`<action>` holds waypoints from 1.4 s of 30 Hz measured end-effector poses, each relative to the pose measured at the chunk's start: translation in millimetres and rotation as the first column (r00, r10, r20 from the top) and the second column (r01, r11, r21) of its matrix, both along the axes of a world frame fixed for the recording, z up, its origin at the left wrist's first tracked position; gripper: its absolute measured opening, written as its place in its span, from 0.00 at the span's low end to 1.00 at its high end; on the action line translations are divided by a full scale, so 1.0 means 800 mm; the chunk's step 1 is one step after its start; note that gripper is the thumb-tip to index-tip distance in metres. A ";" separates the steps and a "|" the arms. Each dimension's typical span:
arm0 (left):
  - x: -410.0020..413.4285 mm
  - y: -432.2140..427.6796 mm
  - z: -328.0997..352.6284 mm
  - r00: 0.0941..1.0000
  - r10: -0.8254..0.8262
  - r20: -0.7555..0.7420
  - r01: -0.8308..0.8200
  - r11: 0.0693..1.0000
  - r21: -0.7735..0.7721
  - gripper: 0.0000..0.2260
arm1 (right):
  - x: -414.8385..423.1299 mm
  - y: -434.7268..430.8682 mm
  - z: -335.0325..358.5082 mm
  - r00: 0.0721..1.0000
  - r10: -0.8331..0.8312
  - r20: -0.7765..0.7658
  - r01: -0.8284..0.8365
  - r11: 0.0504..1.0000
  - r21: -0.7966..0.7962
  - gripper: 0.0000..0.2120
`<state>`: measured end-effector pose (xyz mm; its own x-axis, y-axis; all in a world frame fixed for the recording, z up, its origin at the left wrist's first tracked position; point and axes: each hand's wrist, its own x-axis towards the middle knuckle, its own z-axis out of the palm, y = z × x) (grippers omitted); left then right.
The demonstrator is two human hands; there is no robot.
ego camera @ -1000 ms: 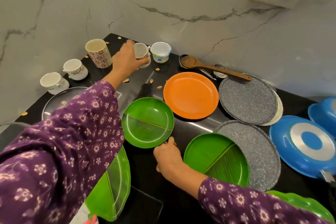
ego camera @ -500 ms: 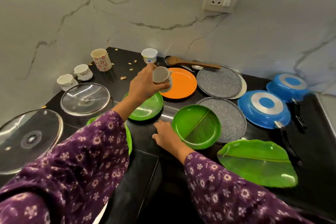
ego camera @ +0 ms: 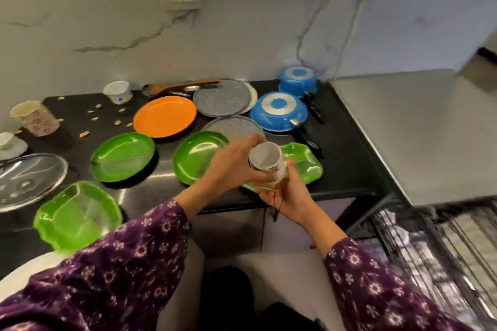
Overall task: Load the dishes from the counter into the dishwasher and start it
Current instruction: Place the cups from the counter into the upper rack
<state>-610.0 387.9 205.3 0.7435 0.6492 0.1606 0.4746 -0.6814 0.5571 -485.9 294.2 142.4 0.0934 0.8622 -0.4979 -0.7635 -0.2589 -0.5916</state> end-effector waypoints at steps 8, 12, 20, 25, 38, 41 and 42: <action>0.172 -0.133 -0.032 0.890 -0.438 -0.122 0.418 0.894 -0.161 0.43 | 0.134 -0.195 -0.026 0.875 -0.404 -0.265 0.419 0.908 0.001 0.21; 0.261 -0.197 -0.079 0.803 -0.534 -0.264 0.534 0.842 -0.078 0.40 | 0.203 -0.317 -0.059 0.817 -0.567 0.107 0.577 0.807 -0.126 0.15; 0.421 -0.277 -0.156 0.598 -0.713 -0.366 0.791 0.598 0.128 0.25 | 0.315 -0.495 -0.151 0.494 -0.060 0.868 0.641 0.699 -0.317 0.22; 0.507 -0.271 -0.177 0.481 -0.741 -0.469 0.874 0.451 0.183 0.17 | 0.367 -0.529 -0.221 0.388 0.346 0.854 0.458 0.732 -0.504 0.32; 0.554 -0.258 -0.240 0.443 -0.759 -0.478 0.896 0.382 0.224 0.17 | 0.396 -0.506 -0.324 0.158 0.723 0.673 0.059 0.673 -0.737 0.33; 0.556 -0.257 -0.243 0.446 -0.779 -0.440 0.895 0.386 0.224 0.15 | 0.395 -0.505 -0.339 0.145 0.719 0.679 0.049 0.681 -0.731 0.33; 0.556 -0.257 -0.243 0.449 -0.789 -0.419 0.893 0.395 0.215 0.14 | 0.395 -0.504 -0.346 0.138 0.719 0.681 0.044 0.683 -0.729 0.34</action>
<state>-165.1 182.3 11.0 0.9134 -0.4060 -0.0307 -0.3977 -0.9058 0.1462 -169.8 -109.4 -134.2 0.5432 0.5907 -0.5967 0.4685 -0.8030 -0.3685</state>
